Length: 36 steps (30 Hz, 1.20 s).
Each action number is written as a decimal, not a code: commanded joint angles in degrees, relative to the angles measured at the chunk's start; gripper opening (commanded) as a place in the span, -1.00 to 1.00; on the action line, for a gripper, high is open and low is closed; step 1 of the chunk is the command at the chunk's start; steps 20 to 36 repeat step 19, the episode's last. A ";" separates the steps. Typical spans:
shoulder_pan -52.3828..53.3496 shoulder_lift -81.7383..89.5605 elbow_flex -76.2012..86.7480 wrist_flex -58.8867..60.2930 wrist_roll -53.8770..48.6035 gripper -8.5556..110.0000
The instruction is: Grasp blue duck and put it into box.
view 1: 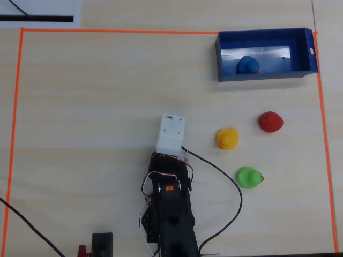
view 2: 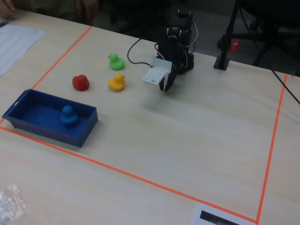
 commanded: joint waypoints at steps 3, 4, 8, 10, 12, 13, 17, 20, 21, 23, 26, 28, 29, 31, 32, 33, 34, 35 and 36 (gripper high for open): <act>1.05 0.00 -0.26 3.16 0.09 -0.80; 1.32 0.00 -0.26 3.16 0.00 -0.75; 2.02 0.00 -0.26 3.16 0.00 -0.75; 2.02 0.00 -0.26 3.16 0.00 -0.75; 2.02 0.00 -0.26 3.16 0.00 -0.75; 2.02 0.00 -0.26 3.16 0.00 -0.75; 2.02 0.00 -0.26 3.16 0.00 -0.75; 2.02 0.00 -0.26 3.16 0.00 -0.75; 2.02 0.00 -0.26 3.16 0.00 -0.75; 2.02 0.00 -0.26 3.16 0.00 -0.75; 2.02 0.00 -0.26 3.16 0.00 -0.75; 2.02 0.00 -0.26 3.16 0.00 -0.75; 2.02 0.00 -0.26 3.16 0.00 -0.75; 2.02 0.00 -0.26 3.16 0.00 -0.75; 2.02 0.00 -0.26 3.16 0.00 -0.75; 2.02 0.00 -0.26 3.16 0.00 -0.75; 2.02 0.00 -0.26 3.16 0.00 -0.75; 2.02 0.00 -0.26 3.16 0.00 -0.75; 2.02 0.00 -0.26 3.16 0.00 -0.75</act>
